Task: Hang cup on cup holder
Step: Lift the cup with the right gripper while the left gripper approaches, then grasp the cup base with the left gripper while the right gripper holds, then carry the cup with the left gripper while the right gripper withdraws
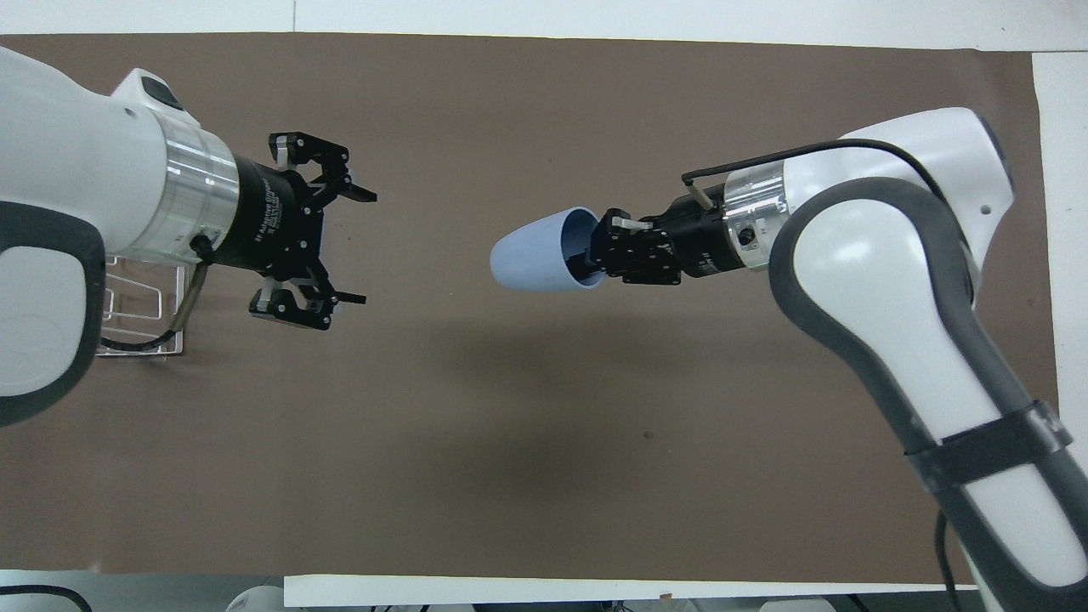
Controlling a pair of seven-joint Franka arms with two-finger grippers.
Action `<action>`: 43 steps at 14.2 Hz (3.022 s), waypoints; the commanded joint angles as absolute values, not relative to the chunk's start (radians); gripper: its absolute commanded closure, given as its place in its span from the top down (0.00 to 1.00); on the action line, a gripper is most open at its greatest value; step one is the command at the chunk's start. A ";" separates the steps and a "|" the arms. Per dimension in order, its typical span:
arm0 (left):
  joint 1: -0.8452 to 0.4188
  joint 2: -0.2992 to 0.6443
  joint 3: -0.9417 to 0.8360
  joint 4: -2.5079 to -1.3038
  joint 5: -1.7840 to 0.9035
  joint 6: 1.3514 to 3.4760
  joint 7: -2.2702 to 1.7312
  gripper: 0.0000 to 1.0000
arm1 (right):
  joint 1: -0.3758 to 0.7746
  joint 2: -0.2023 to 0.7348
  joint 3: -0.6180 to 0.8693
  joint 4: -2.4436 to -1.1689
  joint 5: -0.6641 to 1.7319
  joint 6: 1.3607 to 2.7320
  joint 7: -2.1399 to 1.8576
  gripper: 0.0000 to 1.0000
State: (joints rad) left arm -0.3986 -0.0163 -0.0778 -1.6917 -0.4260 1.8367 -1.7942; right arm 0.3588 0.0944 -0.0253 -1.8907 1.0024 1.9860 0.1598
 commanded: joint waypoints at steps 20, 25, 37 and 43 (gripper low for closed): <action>-0.574 -0.017 -0.064 -1.933 -0.542 2.178 -1.879 0.29 | 0.471 0.083 -0.029 -1.910 1.045 2.106 0.265 0.01; -0.574 -0.025 -0.064 -1.918 -0.512 2.149 -1.833 0.00 | 0.468 0.084 -0.029 -1.908 1.045 2.106 0.282 0.92; -0.522 0.015 -0.054 -1.925 0.208 1.798 -1.835 0.00 | 0.160 -0.032 -0.041 -1.893 0.364 1.861 0.262 0.99; -0.526 0.268 -0.054 -1.876 0.827 1.472 -1.865 0.00 | 0.048 -0.054 -0.046 -1.737 0.049 1.590 0.146 0.99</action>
